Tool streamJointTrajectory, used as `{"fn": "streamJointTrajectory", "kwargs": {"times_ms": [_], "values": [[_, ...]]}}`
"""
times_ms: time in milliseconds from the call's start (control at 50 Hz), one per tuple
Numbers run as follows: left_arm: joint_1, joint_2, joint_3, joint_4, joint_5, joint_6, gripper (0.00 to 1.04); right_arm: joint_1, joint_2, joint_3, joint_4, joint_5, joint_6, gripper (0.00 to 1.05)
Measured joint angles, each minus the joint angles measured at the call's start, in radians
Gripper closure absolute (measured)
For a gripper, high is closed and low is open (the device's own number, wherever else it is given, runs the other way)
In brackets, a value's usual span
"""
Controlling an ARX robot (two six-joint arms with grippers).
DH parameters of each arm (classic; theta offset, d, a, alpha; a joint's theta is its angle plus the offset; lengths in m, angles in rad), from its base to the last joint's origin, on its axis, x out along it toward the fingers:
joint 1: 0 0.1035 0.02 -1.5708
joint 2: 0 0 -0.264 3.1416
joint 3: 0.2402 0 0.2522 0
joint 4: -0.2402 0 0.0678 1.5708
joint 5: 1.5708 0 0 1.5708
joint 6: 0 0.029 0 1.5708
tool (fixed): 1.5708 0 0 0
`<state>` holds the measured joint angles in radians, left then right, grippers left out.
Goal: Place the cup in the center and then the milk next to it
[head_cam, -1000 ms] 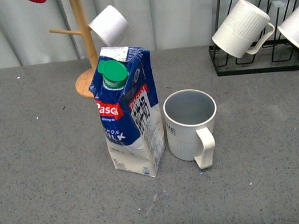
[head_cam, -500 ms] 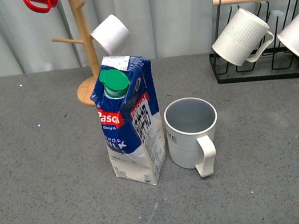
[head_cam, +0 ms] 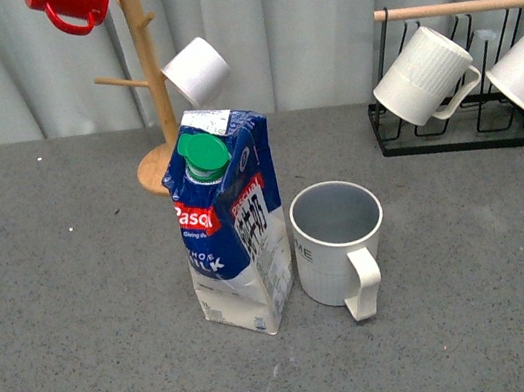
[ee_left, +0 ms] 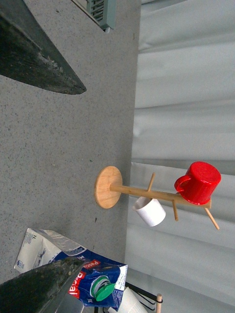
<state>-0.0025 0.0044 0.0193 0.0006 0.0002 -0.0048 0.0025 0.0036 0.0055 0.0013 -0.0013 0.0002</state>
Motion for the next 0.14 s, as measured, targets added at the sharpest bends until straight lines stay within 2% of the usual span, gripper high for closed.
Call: {"fn": "streamJointTrajectory", "kwargs": {"times_ms": [140], "values": [[0.0,0.0,0.0,0.0,0.0,0.0,0.07,0.0,0.0,0.0,0.0,0.0,0.0,0.09]]}}
